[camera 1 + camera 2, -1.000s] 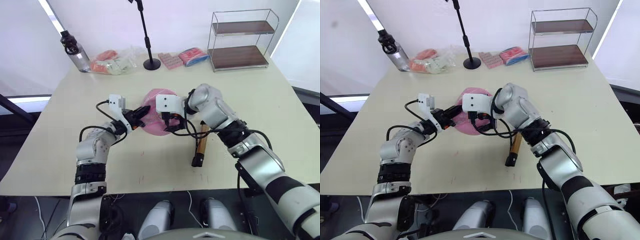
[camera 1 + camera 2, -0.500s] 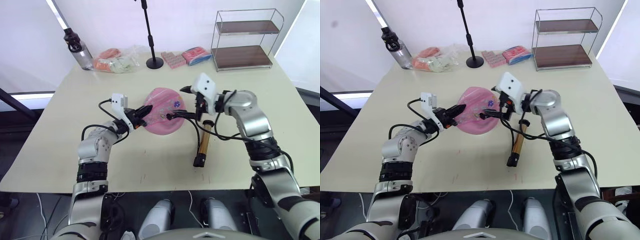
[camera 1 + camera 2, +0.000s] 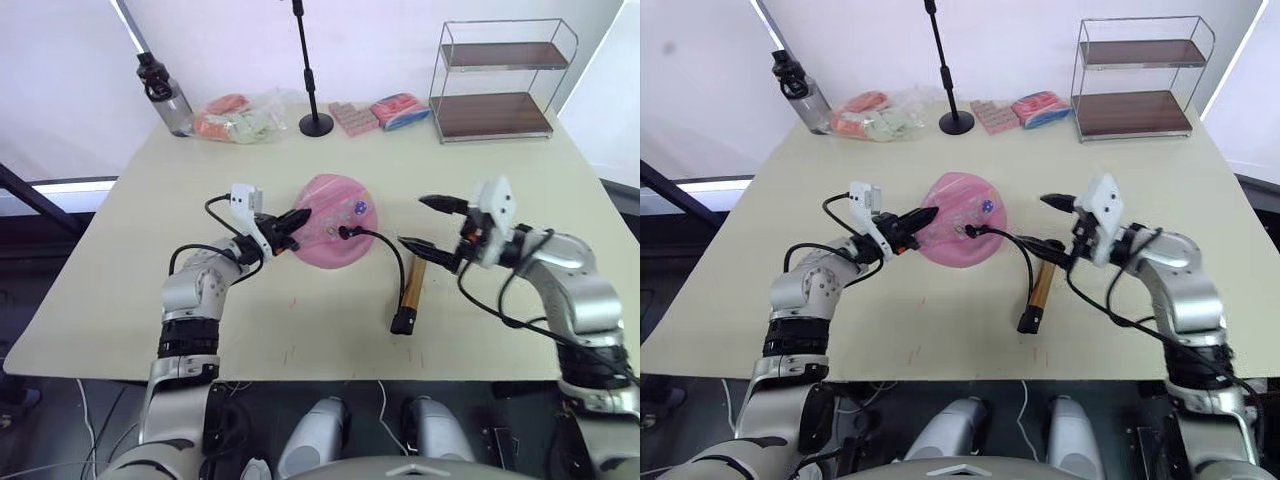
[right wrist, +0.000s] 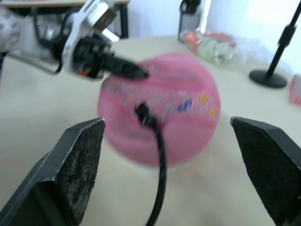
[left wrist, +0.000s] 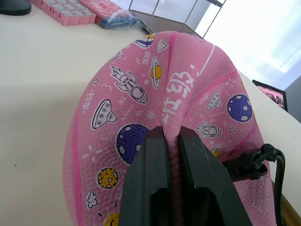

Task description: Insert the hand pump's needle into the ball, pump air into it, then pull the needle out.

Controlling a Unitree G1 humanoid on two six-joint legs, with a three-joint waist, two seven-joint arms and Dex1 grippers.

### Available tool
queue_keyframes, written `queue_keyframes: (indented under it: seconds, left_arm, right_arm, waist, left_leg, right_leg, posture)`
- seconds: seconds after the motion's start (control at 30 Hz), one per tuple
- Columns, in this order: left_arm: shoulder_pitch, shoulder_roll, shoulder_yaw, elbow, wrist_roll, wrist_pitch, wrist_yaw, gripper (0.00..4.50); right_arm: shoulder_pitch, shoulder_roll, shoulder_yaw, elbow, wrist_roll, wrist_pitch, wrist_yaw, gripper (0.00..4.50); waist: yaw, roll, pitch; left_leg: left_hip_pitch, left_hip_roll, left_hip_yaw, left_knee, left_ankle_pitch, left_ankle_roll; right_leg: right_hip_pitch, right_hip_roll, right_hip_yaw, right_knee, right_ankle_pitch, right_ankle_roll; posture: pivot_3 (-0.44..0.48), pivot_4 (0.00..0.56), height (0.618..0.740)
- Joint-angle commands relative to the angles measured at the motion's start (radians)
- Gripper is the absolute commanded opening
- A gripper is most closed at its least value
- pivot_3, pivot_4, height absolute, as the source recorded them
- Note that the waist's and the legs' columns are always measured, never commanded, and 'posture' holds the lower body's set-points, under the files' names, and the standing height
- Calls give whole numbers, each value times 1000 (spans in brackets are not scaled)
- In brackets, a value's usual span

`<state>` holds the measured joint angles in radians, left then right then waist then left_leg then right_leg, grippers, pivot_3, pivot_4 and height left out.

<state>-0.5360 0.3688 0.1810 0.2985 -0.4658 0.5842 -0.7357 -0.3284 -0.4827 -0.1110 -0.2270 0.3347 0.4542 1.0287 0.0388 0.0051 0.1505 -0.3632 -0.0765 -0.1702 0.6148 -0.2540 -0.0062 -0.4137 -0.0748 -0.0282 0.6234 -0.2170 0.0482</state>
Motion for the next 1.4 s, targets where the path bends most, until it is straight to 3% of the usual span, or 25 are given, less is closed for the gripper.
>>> queue_keyframes:
  seconds: [0.03,0.27,0.43,0.57,0.6,0.63,0.67,0.93,1.13,1.4]
  left_arm:
    - [30,0,-79,88,63,31,4,0]
    - [27,7,-79,70,63,2,-11,0]
    - [18,15,-64,22,47,5,-7,1604]
    - [9,19,-51,-42,23,14,-6,3374]
    - [8,20,-50,-57,18,16,-7,3490]
    - [10,19,-48,-75,13,21,-5,4177]
    - [11,19,-47,-94,9,25,-3,4437]
    - [16,24,-20,-267,-42,80,39,4480]
    - [18,46,5,-366,-76,135,79,4480]
    - [1,95,32,-422,-108,166,105,4480]
  right_arm:
    - [81,-82,-96,-53,87,-43,61,4475]
    - [173,-137,-159,-50,163,-106,85,4475]
    - [182,-136,-160,1,154,-205,86,4500]
    - [175,-126,-149,29,166,-257,82,4500]
    - [176,-124,-147,32,168,-264,82,4500]
    - [180,-124,-145,33,172,-269,84,4500]
    - [183,-125,-143,34,176,-275,86,4500]
    - [190,-122,-146,45,215,-303,105,4500]
    - [191,-114,-148,38,256,-312,121,4500]
    - [190,-113,-153,23,322,-303,156,4500]
  waist:
    - [0,0,1]
    - [1,-3,5]
    - [-1,-7,11]
    - [0,-10,17]
    - [0,-11,19]
    - [0,-11,20]
    - [0,-11,20]
    - [0,-16,30]
    - [-2,-17,31]
    - [-7,-17,31]
  left_leg:
    - [0,0,0,0,0,0]
    - [0,1,1,1,0,0]
    - [0,1,2,1,0,0]
    - [-1,1,1,1,1,0]
    - [-1,1,1,1,1,0]
    - [-1,1,1,1,1,0]
    - [-2,1,1,1,1,0]
    - [-7,2,0,3,3,-3]
    - [-22,2,-2,15,3,-3]
    - [-22,2,0,18,3,-3]
  right_leg:
    - [0,0,0,0,0,0]
    - [1,1,-1,0,0,0]
    - [1,0,0,0,0,0]
    - [0,1,0,0,0,0]
    - [0,1,0,0,0,0]
    - [0,1,0,0,0,0]
    - [0,1,0,0,0,0]
    - [-4,1,2,0,0,0]
    - [-16,2,2,2,3,-5]
    - [-16,3,4,3,4,-6]
  posture:
    - [0,150,740]
    - [0,150,740]
    - [0,150,740]
    - [0,150,740]
    - [0,150,740]
    - [0,150,740]
    - [0,150,740]
    - [0,150,740]
    - [0,150,740]
    - [0,150,740]
